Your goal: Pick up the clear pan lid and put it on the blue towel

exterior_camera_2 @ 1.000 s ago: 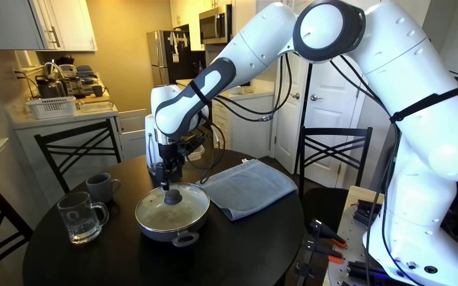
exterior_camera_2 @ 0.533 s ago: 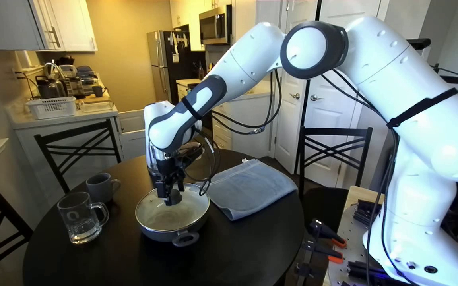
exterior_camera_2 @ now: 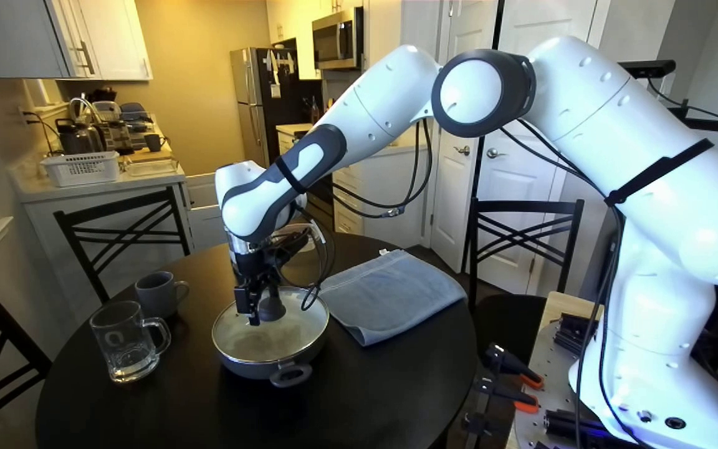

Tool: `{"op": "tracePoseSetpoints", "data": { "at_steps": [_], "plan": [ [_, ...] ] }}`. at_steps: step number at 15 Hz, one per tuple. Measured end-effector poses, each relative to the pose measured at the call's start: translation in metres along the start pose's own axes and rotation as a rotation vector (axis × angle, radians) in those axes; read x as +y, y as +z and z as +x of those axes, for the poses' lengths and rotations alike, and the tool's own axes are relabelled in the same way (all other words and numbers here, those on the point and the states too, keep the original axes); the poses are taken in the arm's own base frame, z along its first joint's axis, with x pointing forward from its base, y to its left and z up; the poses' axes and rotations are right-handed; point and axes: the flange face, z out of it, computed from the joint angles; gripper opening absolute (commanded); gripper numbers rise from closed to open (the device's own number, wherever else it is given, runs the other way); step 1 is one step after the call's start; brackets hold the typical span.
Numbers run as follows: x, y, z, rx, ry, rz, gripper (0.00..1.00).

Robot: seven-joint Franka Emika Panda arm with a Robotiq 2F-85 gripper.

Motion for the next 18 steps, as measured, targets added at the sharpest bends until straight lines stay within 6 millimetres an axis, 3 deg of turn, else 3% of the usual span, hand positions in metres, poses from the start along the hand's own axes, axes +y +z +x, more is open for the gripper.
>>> {"op": "tracePoseSetpoints", "data": {
  "at_steps": [5,6,7,12,18],
  "plan": [
    [0.007,-0.001,0.001,-0.016,0.016,-0.011,1.00],
    [0.008,-0.001,0.001,-0.016,0.019,-0.012,0.75],
    [0.009,-0.001,0.001,-0.016,0.020,-0.014,0.74],
    [0.012,-0.003,0.001,-0.013,0.023,-0.017,0.42],
    [0.011,-0.011,0.005,-0.004,0.050,-0.025,0.35]
  ]
}}
